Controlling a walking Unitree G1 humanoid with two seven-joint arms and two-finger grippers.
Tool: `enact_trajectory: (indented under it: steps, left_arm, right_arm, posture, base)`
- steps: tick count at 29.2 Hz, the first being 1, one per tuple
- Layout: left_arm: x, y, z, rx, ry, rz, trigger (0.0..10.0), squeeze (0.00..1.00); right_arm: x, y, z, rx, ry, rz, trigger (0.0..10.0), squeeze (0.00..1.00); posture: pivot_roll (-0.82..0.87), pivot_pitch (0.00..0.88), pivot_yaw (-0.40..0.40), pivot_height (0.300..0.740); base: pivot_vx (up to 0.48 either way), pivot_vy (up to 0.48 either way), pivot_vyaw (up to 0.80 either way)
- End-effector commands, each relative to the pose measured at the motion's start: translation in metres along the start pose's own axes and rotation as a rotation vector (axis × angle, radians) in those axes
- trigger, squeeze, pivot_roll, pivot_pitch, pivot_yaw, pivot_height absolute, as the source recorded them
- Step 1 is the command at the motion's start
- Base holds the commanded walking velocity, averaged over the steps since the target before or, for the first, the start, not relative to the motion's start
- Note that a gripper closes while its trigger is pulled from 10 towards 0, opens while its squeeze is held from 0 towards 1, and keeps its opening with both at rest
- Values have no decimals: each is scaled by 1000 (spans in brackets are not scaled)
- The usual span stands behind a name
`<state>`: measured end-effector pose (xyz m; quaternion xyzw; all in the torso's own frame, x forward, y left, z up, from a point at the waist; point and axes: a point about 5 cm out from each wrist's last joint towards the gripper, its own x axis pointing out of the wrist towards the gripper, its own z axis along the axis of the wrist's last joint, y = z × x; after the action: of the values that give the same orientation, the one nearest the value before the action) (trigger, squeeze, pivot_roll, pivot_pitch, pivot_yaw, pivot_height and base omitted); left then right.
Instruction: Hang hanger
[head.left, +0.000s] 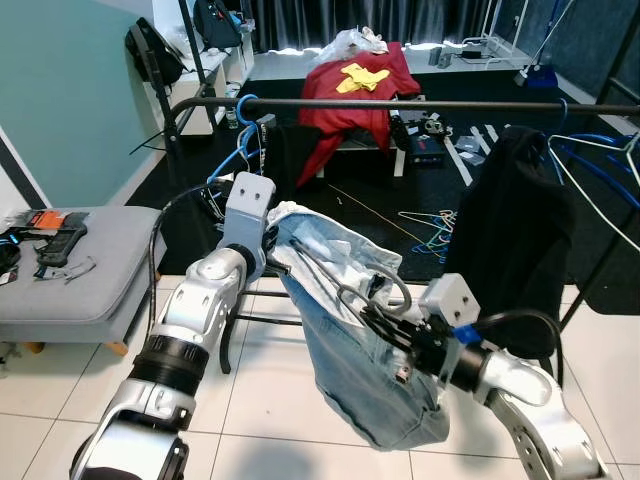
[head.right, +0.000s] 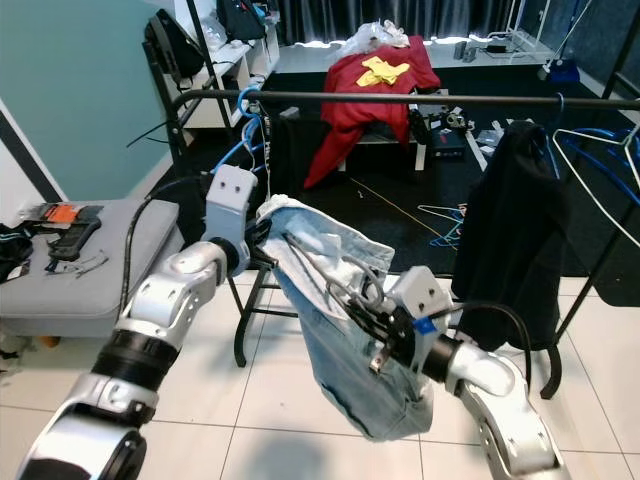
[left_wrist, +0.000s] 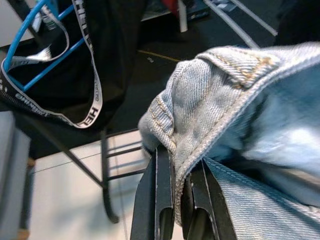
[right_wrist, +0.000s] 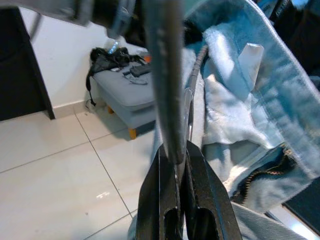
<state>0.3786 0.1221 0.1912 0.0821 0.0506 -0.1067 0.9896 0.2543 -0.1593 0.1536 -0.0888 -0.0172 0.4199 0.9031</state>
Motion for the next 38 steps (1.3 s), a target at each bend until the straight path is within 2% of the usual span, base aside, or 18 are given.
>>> enact_trajectory:
  steps: [1,2,3,4,11,13,14,15,17,20,22,24,26,28,33,36,37,38]
  left_arm:
    - [0,31,-1,66,20,154,0,0]
    - [1,35,-9,85,50,175,0,0]
    - [1,35,-9,85,50,175,0,0]
    - [1,37,-15,94,73,190,0,0]
    - [2,42,-40,84,147,216,0,0]
    - [2,21,-40,103,106,57,0,0]
    - [2,21,-40,103,106,57,0,0]
    - [1,9,-36,111,68,-31,0,0]
    - [-8,-25,-15,78,-94,-246,0,0]
    - [-26,-54,6,75,-234,-447,0,0]
    - [-26,-54,6,75,-234,-447,0,0]
    - [-31,-65,6,118,-233,-524,0,0]
    - [-30,-66,4,141,-218,-515,0,0]
    - [-22,-58,-6,127,-147,-416,0,0]
    - [-20,-54,-15,180,-102,-394,0,0]
    - [-20,-48,-10,188,-111,-331,0,0]
    - [-15,-39,-5,199,-120,-255,0,0]
    - [-15,-39,-5,199,-120,-255,0,0]
  right_arm:
    - [-6,3,13,-25,-64,-1,10000,0]
    - [-8,3,21,-22,-130,-20,10000,0]
    - [-8,3,21,-22,-130,-20,10000,0]
    - [-10,4,28,-8,-185,-31,10000,0]
    - [-12,10,39,16,-267,14,10000,0]
    - [-6,-4,50,-14,-330,-121,10000,0]
    - [-6,-4,50,-14,-330,-121,10000,0]
    - [-4,-12,55,-21,-356,-191,10000,0]
    - [-1,-29,66,-12,-433,-323,10000,0]
    - [4,-37,71,15,-481,-355,10000,0]
    - [4,-37,71,15,-481,-355,10000,0]
    - [9,-36,69,25,-461,-307,10000,0]
    - [12,-33,68,33,-451,-262,10000,0]
    - [16,-27,68,43,-449,-209,10000,0]
    - [12,-34,71,70,-491,-290,10000,0]
    - [12,-36,61,96,-414,-290,10000,0]
    - [12,-30,48,78,-311,-239,10000,0]
    - [12,-30,48,78,-311,-239,10000,0]
  posture:
    - [-59,44,94,740]
    - [-60,42,97,740]
    - [-60,42,97,740]
    - [-60,43,97,740]
    - [-54,44,94,740]
    - [-54,43,97,740]
    - [-54,43,97,740]
    - [-54,43,98,740]
    - [-56,43,103,740]
    - [-50,41,98,740]
    - [-50,41,98,740]
    - [-34,39,85,740]
    - [-34,39,85,740]
    - [-35,41,81,740]
    - [-34,43,86,740]
    - [-38,42,90,740]
    - [-38,41,90,740]
    - [-38,41,90,740]
  base:
    - [0,0,0]
    - [0,0,0]
    - [0,0,0]
    - [0,0,0]
    - [0,0,0]
    - [0,0,0]
    - [0,0,0]
    - [0,0,0]
    - [0,0,0]
    - [0,0,0]
    - [0,0,0]
    - [0,0,0]
    - [0,0,0]
    - [0,0,0]
    - [0,0,0]
    - [0,0,0]
    - [0,0,0]
    - [0,0,0]
